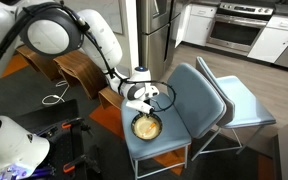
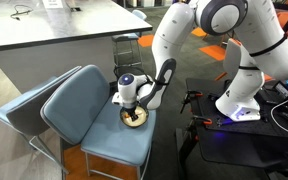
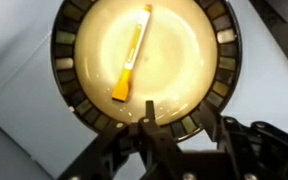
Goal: Put the marker in the bowl
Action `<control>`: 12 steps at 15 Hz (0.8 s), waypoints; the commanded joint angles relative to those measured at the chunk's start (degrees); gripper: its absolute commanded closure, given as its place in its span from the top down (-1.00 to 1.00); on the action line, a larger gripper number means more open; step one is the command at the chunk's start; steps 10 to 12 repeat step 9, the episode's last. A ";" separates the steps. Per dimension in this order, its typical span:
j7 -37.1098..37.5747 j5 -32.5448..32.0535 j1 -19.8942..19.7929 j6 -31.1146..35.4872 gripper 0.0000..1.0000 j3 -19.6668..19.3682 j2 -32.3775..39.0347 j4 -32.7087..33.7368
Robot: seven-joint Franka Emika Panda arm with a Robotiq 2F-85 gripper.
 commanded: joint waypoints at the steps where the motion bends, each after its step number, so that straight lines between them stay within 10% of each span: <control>1: 1.27 -0.81 0.75 1.43 0.69 1.29 -0.44 -1.40; 3: 0.69 -0.72 1.03 0.92 0.97 2.82 -0.60 -1.89; 12: 3.92 -2.44 6.67 2.68 1.00 0.86 -1.38 -4.62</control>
